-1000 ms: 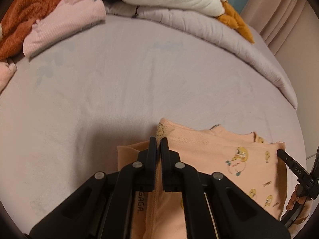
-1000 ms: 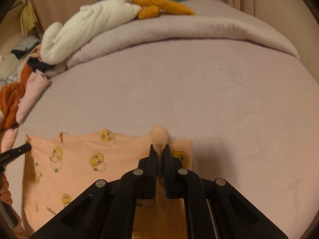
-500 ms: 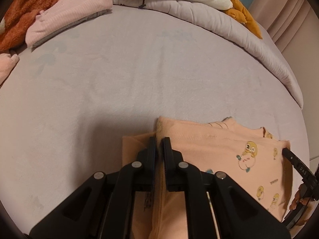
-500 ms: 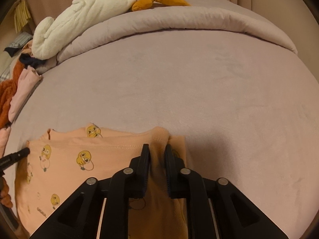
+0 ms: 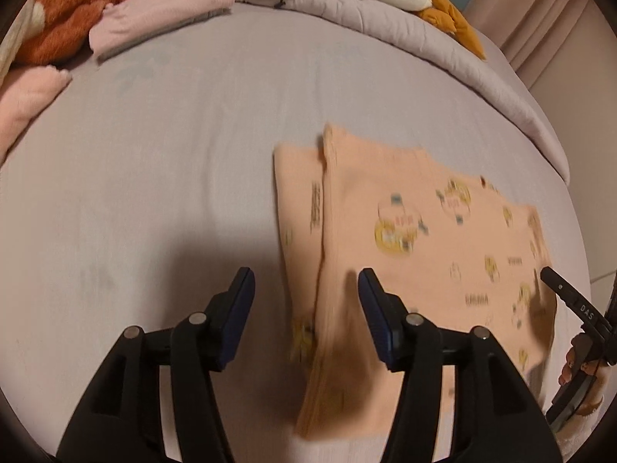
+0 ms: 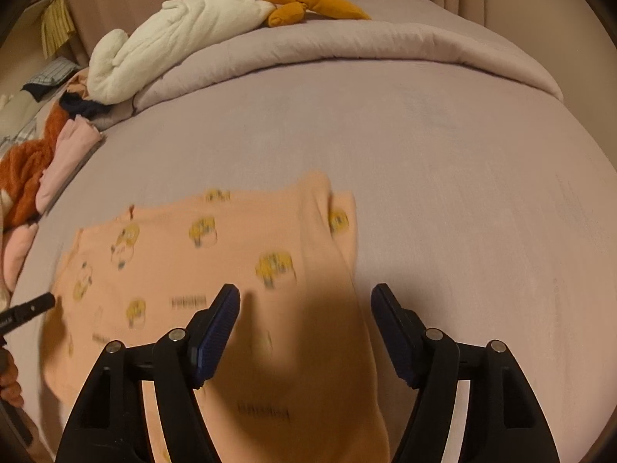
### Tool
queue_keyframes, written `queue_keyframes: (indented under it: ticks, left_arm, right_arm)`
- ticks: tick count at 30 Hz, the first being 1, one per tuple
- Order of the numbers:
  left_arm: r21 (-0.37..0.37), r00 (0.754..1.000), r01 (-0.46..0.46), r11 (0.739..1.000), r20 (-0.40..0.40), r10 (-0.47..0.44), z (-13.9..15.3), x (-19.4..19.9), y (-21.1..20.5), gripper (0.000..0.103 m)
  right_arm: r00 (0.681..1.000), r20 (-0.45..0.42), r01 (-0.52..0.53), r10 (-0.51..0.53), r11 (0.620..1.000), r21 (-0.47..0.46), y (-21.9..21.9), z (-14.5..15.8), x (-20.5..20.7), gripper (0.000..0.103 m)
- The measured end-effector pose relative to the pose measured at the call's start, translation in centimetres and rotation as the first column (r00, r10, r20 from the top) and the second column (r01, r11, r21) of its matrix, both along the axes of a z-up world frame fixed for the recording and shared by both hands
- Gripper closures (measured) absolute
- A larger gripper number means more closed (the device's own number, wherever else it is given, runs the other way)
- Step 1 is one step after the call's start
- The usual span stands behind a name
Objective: Fold small clothes
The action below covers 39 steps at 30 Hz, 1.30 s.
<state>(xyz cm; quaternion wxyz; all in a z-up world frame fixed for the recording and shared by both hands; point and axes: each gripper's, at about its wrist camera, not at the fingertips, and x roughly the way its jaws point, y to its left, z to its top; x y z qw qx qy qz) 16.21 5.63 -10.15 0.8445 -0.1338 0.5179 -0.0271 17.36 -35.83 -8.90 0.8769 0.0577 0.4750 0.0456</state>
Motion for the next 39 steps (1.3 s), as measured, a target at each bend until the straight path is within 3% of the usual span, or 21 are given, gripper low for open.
queue_keyframes:
  ticks: [6,15,19,22,26,29,31,32,39]
  left_arm:
    - [-0.046,0.999,0.010,0.999,-0.031,-0.012,-1.2,-2.1,-0.2,0.048]
    - [-0.089,0.999,0.006,0.996,-0.034,-0.009,-1.9,-2.6,-0.4,0.049]
    - [-0.118,0.999,0.021,0.993,-0.028,-0.025,-2.1,-2.5,-0.7,0.051]
    - [-0.130,0.999,0.035,0.991,-0.024,-0.038,-2.2,-2.1,-1.3,0.058]
    - [-0.168,0.998,0.043,0.985,-0.029,-0.048,-2.7,-1.3,-2.0,0.079]
    - [-0.167,0.999,0.032,0.985,-0.025,-0.036,-2.4,-1.2,-2.3,0.089]
    - [-0.158,0.999,0.027,0.987,-0.016,-0.030,-2.0,-1.8,-2.2,0.091]
    - [-0.150,1.000,0.028,0.988,-0.006,-0.029,-1.7,-2.1,-2.3,0.092]
    - [-0.135,0.999,0.050,0.990,0.027,-0.047,0.4,-4.4,-2.4,0.093]
  right_arm:
    - [0.999,-0.033,0.040,-0.038,0.998,0.045,-2.0,-0.9,-3.4,0.032]
    - [0.994,-0.040,0.105,-0.099,0.974,0.199,-3.6,-1.9,-7.0,0.032]
    - [0.996,-0.030,0.087,-0.082,0.956,0.282,-2.7,-2.3,-7.3,0.032]
    - [0.996,-0.018,0.092,-0.091,0.956,0.279,-1.9,-2.8,-7.1,0.032]
    - [0.996,0.000,0.081,-0.087,0.932,0.354,-1.4,-3.1,-6.1,0.033]
    - [0.996,0.007,0.077,-0.086,0.924,0.375,-0.8,-3.5,-5.0,0.052]
    - [0.995,0.007,0.087,-0.095,0.929,0.361,-0.5,-3.5,-4.4,0.077]
    - [0.995,0.003,0.088,-0.096,0.925,0.369,-0.7,-3.4,-4.6,0.082]
    - [0.992,0.077,0.065,-0.098,0.934,0.352,-0.6,-0.4,-7.4,0.089]
